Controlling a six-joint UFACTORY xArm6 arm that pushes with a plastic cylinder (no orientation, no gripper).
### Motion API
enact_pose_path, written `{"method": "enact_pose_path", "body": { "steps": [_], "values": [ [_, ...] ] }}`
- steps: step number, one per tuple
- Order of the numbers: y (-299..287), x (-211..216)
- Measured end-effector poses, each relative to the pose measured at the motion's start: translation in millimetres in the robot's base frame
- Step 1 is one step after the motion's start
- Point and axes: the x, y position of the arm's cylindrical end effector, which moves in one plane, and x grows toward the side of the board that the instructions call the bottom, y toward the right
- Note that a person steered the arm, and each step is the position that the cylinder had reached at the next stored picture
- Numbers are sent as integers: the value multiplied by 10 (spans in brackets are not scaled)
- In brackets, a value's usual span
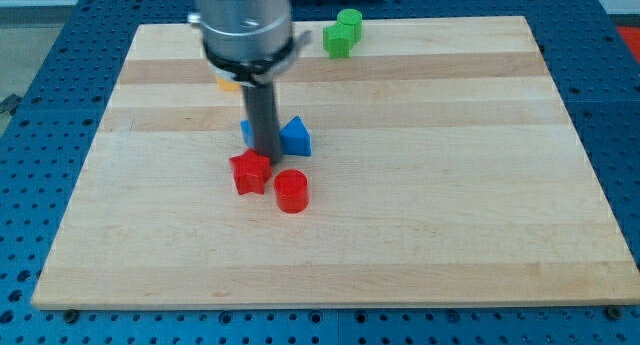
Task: Slide the red circle to the bottom of the red star
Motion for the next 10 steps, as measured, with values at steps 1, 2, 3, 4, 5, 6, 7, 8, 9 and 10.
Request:
{"method": "enact_pose_path", "body": {
  "steps": [1,2,3,4,5,6,7,8,9,10],
  "values": [
    [-291,-68],
    [141,-59],
    [769,27],
    [1012,394],
    [869,677],
    [386,682],
    [85,877],
    [63,1311],
    [-276,1447],
    [-499,1229]
  ]
}}
